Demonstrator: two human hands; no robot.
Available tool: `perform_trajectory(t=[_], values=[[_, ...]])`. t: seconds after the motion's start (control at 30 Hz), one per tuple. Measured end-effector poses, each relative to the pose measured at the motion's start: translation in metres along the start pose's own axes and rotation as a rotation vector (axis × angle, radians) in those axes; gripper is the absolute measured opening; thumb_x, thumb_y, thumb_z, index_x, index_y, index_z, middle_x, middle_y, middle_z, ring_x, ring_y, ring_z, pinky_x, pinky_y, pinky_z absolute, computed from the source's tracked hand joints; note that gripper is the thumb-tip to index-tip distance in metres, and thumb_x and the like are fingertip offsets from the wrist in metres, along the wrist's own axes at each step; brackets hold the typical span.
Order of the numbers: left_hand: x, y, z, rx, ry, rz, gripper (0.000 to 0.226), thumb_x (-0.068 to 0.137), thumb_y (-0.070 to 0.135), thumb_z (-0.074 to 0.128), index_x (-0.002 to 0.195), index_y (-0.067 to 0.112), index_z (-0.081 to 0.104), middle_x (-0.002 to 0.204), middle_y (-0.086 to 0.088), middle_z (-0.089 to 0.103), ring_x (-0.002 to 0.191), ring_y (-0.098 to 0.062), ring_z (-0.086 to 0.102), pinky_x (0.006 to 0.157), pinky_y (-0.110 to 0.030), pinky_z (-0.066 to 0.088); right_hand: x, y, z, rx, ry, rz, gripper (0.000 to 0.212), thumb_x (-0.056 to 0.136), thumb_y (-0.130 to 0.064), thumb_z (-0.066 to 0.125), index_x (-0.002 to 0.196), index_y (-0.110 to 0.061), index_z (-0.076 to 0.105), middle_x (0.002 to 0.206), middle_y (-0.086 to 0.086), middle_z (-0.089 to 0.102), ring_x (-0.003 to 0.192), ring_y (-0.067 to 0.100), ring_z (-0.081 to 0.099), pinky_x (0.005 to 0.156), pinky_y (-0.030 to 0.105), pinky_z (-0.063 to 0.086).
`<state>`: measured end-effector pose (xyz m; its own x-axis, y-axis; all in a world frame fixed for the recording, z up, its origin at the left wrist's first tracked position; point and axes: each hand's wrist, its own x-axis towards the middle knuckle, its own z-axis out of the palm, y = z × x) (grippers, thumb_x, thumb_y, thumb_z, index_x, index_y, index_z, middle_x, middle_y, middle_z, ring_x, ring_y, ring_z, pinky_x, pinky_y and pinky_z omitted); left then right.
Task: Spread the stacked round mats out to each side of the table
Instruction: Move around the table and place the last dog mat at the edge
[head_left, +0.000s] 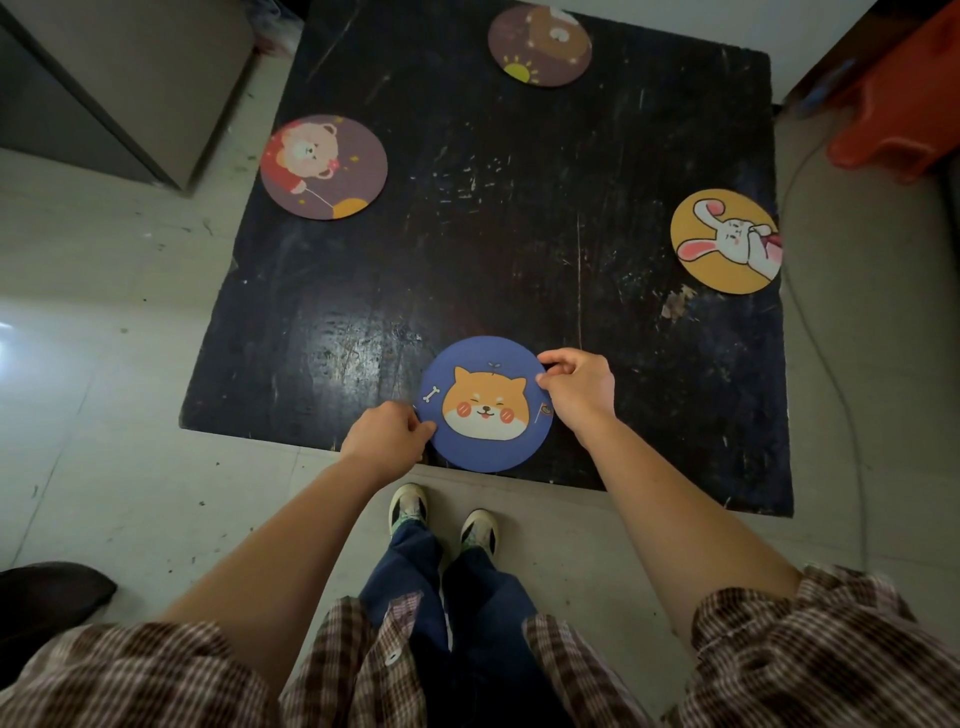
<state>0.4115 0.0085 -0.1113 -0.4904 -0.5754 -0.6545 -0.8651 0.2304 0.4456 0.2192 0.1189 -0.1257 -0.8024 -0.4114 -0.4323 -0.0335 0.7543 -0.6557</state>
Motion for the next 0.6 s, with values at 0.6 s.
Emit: perform_trajectory(t=[0.6], values=[[-0.004,0.007,-0.007,-0.017,0.193,-0.066,0.035,0.091,0.036,0.053,0.064,0.013,0.050,0.070,-0.010,0.062,0.067,-0.030,0.058,0.060,-0.036,0.048,-0.010,-0.005,-0.010,-0.063,0.003,-0.045,0.024,0.082,-0.020,0.070,0.104,-0.014,0.065,0.105,0.004,0.065,0.085,0.008,0.055,0.059,0.010,0.037]])
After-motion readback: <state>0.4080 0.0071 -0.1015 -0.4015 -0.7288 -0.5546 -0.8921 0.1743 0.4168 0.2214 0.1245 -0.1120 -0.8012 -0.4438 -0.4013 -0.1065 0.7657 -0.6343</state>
